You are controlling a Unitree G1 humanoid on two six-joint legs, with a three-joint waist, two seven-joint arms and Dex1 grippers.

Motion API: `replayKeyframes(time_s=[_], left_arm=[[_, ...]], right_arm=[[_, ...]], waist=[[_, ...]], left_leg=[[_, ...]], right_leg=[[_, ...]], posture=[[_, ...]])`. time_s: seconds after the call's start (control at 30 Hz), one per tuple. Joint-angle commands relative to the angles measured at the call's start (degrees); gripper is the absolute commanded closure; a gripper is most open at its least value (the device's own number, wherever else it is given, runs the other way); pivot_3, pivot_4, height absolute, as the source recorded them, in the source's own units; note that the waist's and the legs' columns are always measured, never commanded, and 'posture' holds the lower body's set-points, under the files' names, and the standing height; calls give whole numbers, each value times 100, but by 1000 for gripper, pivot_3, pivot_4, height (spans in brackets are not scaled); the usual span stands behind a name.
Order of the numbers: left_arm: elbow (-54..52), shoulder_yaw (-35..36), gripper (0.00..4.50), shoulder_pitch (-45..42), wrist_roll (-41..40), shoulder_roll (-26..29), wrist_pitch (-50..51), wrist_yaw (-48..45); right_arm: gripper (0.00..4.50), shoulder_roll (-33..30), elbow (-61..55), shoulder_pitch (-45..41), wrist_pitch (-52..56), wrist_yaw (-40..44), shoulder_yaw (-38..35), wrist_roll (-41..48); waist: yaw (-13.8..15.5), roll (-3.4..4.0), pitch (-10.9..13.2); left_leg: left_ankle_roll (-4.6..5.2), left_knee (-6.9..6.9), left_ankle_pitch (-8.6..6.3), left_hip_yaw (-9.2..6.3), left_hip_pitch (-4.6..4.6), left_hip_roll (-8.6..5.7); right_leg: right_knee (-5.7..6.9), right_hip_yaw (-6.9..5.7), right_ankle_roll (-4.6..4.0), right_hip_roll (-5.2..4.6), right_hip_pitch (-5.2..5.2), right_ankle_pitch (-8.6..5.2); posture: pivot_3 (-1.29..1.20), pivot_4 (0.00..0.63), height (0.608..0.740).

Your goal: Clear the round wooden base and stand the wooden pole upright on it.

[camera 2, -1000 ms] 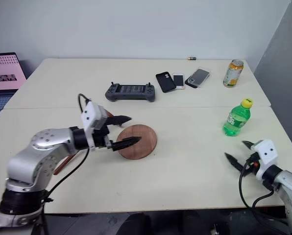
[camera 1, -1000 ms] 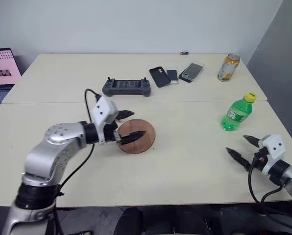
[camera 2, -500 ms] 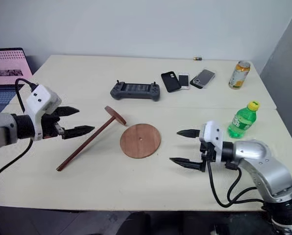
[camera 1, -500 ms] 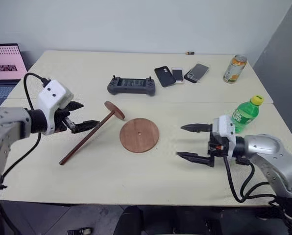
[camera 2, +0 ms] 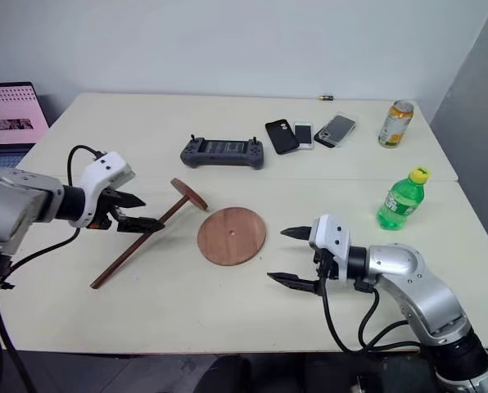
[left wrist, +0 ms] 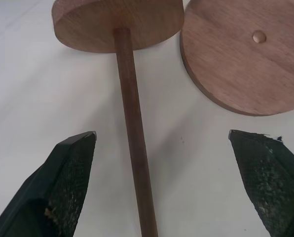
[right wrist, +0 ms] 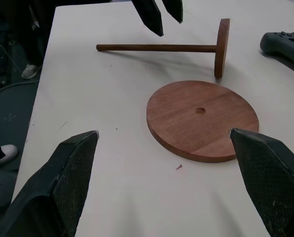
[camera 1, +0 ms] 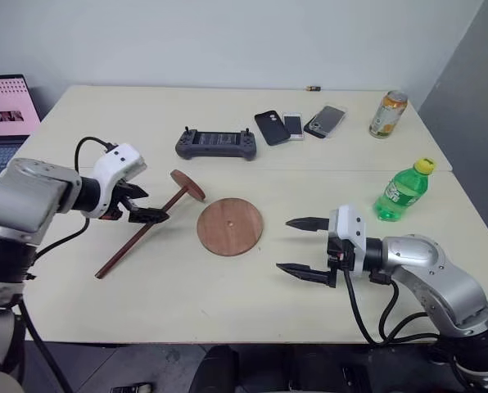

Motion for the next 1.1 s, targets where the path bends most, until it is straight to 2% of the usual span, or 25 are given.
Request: replayKeyframes(time_s=[0.03,0.23,0.5,0.67,0.97,1.1], left_arm=[[458,-262,0,-351,395,-283,-293,-143],[996,-431,0,-542,714,-689,-485,-226],[1295,-388,1295,-578,875,-913,-548,-346],[1394,-367,2464,-540,961,-921,-639,-433],[1188,-174,4171,-454,821,-860,-615,-605],[986,214,4240,-479,705,-749,-709,-550]], right_arm=[[56,-6,-435,83,-8,-141,-111,-11],[56,-12,-539,73,80,-326,-154,-10],[0,-81,-617,44,197,-310,-229,109],[0,-97,-635,-5,277,-305,-239,148],[0,-88,-642,-4,327,-310,-262,195],[0,-128,-668,28,355,-297,-303,204]], waist=[[3,0,0],[-7,-1,0],[-12,-1,0],[-12,-1,-1],[-12,-2,-1],[-12,-2,-1]], left_leg=[[0,0,0,-1,1,0],[0,2,0,-2,0,0],[0,3,0,-4,0,0],[0,3,0,-4,0,0],[0,3,0,-5,0,0],[0,4,0,-5,-2,0]], right_leg=[[0,-1,0,0,0,0],[2,-1,0,0,0,0],[2,-1,0,-2,0,0],[2,-1,-1,-2,0,1],[2,-1,-1,-2,0,1],[2,-2,-1,-3,0,1]], posture=[[0,150,740],[0,150,740],[0,150,740],[0,150,740],[0,150,740],[0,150,740]])
